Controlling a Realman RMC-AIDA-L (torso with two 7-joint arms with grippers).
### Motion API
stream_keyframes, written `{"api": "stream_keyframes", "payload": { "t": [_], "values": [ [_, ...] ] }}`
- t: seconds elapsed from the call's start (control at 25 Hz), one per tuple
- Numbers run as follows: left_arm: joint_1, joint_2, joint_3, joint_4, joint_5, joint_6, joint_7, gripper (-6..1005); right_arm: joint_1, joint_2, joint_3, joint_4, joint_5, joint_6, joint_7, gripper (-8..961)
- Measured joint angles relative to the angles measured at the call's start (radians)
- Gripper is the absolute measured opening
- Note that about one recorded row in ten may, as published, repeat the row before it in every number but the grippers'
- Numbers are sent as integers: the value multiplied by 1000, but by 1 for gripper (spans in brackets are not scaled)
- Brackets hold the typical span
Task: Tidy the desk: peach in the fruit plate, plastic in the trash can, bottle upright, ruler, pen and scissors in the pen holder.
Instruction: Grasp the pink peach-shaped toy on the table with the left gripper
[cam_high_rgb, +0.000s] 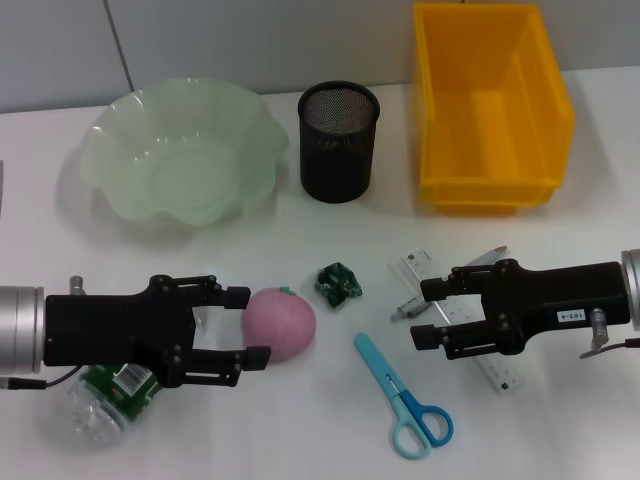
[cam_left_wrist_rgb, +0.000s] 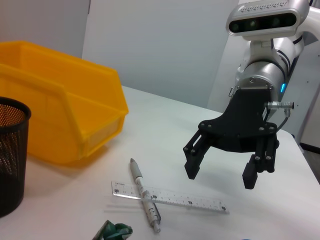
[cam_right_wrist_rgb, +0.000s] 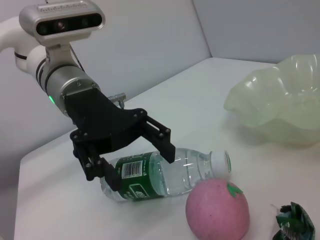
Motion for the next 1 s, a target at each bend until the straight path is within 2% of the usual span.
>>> {"api": "stream_keyframes", "payload": {
  "t": [0.64, 0.68, 0.72, 0.8, 0.92, 0.96, 1.0],
  "values": [
    [-21, -3, 2, 5, 11, -15, 2, 800, 0, 0, 0, 6, 1, 7, 0, 757],
    [-33, -15, 2, 44, 70, -45, -13, 800, 0, 0, 0, 7, 0, 10, 0, 757],
    [-33, -15, 2, 44, 70, -45, -13, 800, 0, 0, 0, 7, 0, 10, 0, 756],
    [-37, -28, 2, 84, 118, -67, -26, 800, 0, 0, 0, 7, 0, 11, 0, 756],
    [-37, -28, 2, 84, 118, -67, -26, 800, 0, 0, 0, 6, 0, 12, 0, 755],
    [-39, -60, 2, 150, 196, -102, -36, 800, 0, 0, 0, 4, 0, 13, 0, 754],
    [-39, -60, 2, 150, 196, -102, -36, 800, 0, 0, 0, 4, 0, 13, 0, 754]
  ]
}}
